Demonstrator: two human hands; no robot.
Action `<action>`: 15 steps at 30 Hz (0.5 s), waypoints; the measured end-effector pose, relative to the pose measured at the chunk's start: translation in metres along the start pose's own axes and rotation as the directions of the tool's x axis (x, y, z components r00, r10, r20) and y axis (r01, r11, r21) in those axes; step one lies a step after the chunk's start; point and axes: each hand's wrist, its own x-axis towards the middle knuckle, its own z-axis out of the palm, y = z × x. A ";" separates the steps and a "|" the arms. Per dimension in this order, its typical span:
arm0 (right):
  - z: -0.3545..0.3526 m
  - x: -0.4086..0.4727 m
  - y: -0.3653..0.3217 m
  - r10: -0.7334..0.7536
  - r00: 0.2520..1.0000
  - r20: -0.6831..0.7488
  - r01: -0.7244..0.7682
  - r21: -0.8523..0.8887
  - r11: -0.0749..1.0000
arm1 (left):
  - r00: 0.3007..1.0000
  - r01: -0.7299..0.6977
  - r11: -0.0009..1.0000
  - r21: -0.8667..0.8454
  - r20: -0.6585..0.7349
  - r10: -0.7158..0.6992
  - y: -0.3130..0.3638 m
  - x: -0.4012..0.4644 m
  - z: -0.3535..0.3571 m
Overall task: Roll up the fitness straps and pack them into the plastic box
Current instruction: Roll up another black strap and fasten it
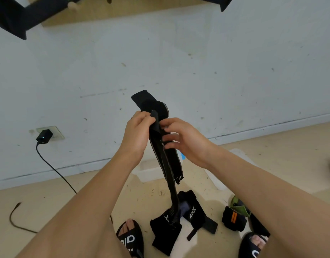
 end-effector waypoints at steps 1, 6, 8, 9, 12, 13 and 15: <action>0.000 0.000 -0.001 0.011 1.000 0.024 -0.013 0.079 0.997 | 1.000 0.014 0.999 -0.046 0.013 -0.014 -0.001 0.001 -0.001; -0.002 0.007 0.001 -0.005 1.000 -0.003 0.004 -0.133 0.991 | 0.996 0.059 0.992 -0.115 0.077 -0.050 -0.004 0.005 -0.007; -0.003 0.008 -0.001 -0.036 0.999 -0.006 0.033 -0.275 0.961 | 0.995 0.071 0.990 -0.120 0.081 -0.061 -0.004 0.005 -0.008; -0.004 0.006 -0.002 -0.048 0.999 0.012 0.050 -0.301 0.952 | 0.995 0.073 0.990 -0.120 0.077 -0.064 -0.004 0.006 -0.009; -0.004 0.002 -0.005 -0.080 0.995 0.064 0.094 -0.273 0.957 | 0.997 0.068 0.992 -0.103 0.053 -0.063 -0.006 0.007 -0.010; -0.004 0.002 -0.006 -0.088 0.994 0.071 0.104 -0.263 0.959 | 0.997 0.065 0.994 -0.092 0.042 -0.062 -0.006 0.008 -0.011; -0.005 0.001 -0.006 -0.081 0.993 0.087 0.098 -0.219 0.971 | 0.998 0.065 0.994 -0.091 0.014 -0.064 -0.009 0.010 -0.013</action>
